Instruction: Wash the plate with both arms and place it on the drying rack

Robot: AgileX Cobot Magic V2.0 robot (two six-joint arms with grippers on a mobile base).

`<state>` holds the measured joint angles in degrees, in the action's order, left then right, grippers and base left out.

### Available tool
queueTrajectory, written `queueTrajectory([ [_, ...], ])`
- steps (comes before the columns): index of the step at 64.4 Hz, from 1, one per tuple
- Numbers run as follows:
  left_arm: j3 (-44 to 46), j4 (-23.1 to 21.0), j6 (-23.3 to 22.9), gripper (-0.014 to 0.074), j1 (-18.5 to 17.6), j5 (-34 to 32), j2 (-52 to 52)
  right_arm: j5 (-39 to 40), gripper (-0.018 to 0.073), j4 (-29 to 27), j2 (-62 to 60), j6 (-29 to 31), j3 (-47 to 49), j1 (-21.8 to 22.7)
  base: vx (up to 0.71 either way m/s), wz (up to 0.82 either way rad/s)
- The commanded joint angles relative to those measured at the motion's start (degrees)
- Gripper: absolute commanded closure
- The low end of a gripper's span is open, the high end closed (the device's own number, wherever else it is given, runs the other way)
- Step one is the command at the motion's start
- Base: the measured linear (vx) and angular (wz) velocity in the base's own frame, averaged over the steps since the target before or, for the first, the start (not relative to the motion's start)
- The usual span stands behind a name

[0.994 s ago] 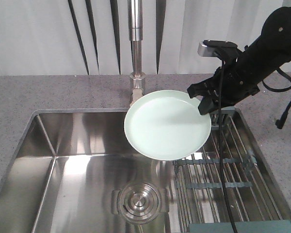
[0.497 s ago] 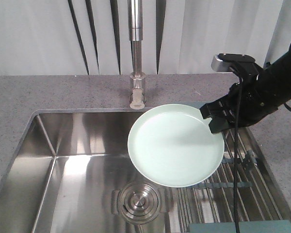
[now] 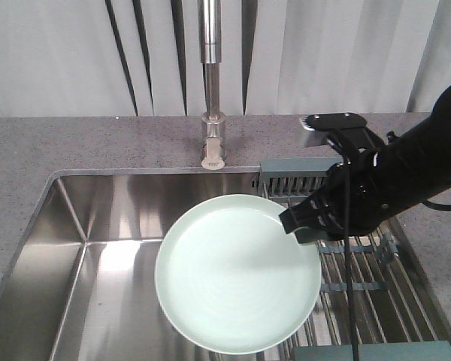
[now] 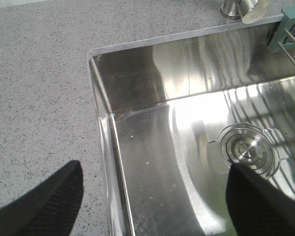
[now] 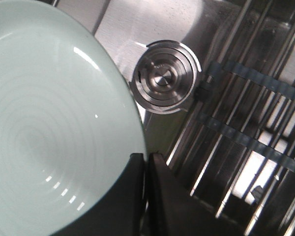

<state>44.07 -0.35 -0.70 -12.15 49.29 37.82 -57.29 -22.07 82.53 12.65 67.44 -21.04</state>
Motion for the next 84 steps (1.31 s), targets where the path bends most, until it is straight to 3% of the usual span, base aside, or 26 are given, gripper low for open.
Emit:
queueTrajectory([
  [1,1.5,-0.2,-0.8,0.0045,-0.2,-4.0,0.0,4.8,0.0561,-2.4,-0.5,-0.7,1.5,-2.3,0.00,0.00],
  [18,1.5,-0.2,-0.8,0.0045,-0.2,-4.0,0.0,5.6,0.0561,-3.3,7.6,-0.8,8.5,-6.3,0.00,0.00],
  [32,1.5,-0.2,-0.8,0.0045,-0.2,-4.0,0.0,3.1,0.0561,-2.0,15.0,-0.8,19.1,-5.8,0.00,0.00],
  [58,1.5,-0.2,-0.8,0.0045,-0.2,-4.0,0.0,-2.0,0.0561,-2.2,23.5,1.0,33.3,1.7,0.00,0.00],
  [84,1.5,-0.2,-0.8,0.0045,-0.2,-4.0,0.0,-6.6,0.0561,-0.8,23.3,0.9,34.0,9.8,0.00,0.00],
])
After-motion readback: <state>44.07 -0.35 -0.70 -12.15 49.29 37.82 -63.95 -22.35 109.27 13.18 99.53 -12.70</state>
